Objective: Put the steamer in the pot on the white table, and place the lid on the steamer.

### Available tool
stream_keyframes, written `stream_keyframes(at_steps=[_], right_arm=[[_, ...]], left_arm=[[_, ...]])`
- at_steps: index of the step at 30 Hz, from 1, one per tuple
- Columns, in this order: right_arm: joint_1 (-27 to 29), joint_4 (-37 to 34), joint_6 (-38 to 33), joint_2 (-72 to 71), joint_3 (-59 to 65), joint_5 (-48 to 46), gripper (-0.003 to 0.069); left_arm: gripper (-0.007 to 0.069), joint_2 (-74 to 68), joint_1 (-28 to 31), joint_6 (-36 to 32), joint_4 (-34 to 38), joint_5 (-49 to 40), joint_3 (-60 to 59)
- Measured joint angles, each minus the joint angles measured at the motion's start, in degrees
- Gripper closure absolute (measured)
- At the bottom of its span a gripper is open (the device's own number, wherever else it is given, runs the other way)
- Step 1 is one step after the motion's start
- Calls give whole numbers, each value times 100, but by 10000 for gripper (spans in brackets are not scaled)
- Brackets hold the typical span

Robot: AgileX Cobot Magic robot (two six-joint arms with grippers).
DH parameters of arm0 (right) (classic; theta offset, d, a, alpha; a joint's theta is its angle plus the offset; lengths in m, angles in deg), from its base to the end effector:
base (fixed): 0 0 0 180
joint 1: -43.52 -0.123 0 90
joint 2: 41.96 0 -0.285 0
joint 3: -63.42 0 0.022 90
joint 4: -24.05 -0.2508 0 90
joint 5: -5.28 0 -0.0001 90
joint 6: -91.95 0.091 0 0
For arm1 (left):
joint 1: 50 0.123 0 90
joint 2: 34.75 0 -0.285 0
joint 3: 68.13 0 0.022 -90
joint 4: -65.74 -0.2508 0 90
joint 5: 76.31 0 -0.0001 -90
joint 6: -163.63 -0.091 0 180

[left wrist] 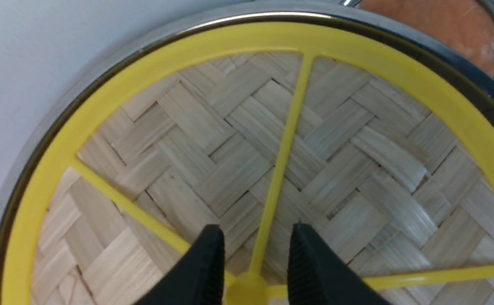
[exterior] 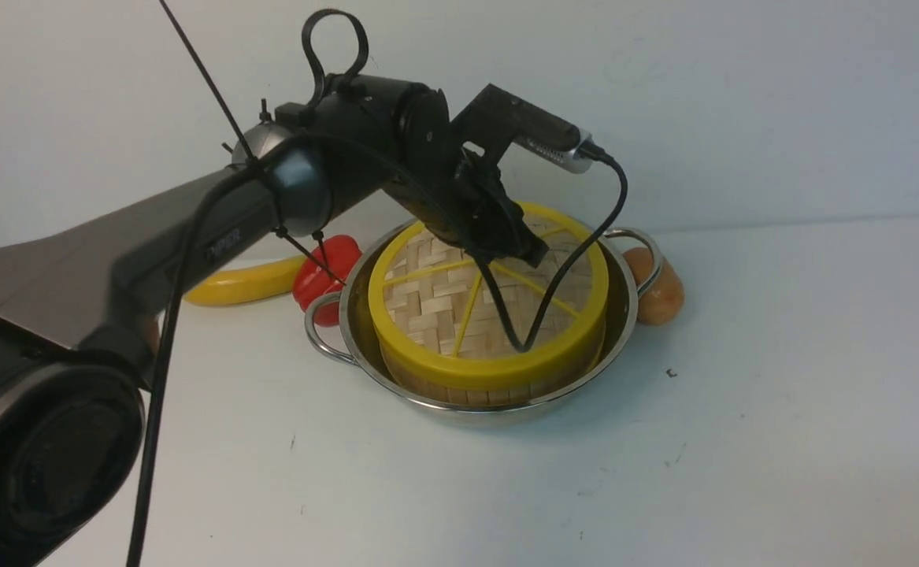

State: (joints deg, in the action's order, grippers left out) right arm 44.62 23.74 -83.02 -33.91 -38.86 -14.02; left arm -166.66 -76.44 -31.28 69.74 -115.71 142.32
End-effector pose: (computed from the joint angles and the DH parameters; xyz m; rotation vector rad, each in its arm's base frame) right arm 0.0541 -0.0009 0.1796 0.1015 1.8313 0.0534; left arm 0.4441 -0.2253 0.2363 0.8255 2.3208 -0.1658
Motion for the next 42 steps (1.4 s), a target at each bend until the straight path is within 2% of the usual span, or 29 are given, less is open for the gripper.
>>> stream_keyframes(at_steps=[12,28,42], right_arm=[[0,0,0,0,0,0,410],[0,0,0,0,0,0,410],[0,0,0,0,0,0,410]], left_arm=[[384,102,0,0,-17,36,0],[384,1781,6,292,-2,-1848,0],[384,1956,6,470,3,-1343,0]])
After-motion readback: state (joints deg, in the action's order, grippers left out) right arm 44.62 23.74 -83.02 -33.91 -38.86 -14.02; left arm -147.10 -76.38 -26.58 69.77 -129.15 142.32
